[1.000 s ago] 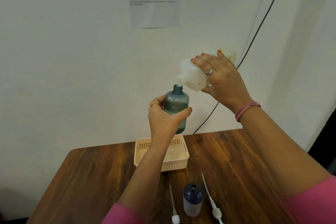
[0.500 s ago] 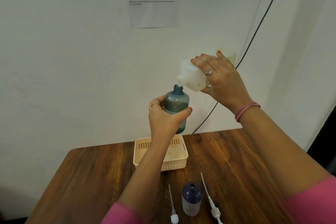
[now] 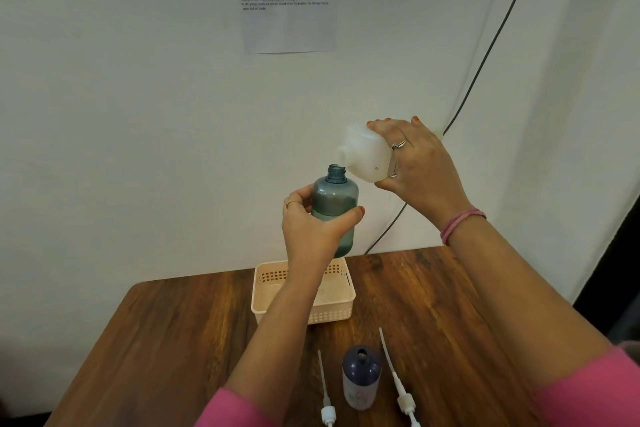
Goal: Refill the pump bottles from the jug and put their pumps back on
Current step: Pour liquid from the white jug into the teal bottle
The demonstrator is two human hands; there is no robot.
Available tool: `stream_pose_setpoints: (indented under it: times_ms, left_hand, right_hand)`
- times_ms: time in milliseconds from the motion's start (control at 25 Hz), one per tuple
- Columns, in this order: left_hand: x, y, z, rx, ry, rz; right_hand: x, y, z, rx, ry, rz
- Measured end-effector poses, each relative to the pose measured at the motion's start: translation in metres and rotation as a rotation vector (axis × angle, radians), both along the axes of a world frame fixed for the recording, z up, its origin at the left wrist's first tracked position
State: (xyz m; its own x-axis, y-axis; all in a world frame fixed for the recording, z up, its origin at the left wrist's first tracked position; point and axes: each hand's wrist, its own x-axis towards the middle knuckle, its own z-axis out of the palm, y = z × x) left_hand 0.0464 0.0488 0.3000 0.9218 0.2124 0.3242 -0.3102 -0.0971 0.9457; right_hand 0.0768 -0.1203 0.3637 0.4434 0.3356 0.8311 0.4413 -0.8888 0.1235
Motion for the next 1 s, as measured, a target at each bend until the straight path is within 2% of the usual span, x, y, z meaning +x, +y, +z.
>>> stream_pose_setpoints:
  times_ms: [320, 560, 680, 1000]
  left_hand:
    - [-0.002, -0.004, -0.007, -0.018, 0.002, 0.009]
    - [-0.008, -0.003, -0.022, -0.020, 0.035, -0.012]
    - [-0.015, 0.001, -0.035, -0.016, 0.063, -0.036]
    - [-0.036, 0.023, -0.091, 0.045, 0.177, -0.018]
  right_hand:
    - [-0.011, 0.001, -0.020, 0.266, 0.170, -0.014]
    - [-0.013, -0.008, -0.042, 0.641, 0.391, 0.062]
    - [-0.018, -0.015, -0.067, 0.786, 0.466, 0.047]
    - [-0.034, -0.035, -0.149, 1.017, 0.559, -0.085]
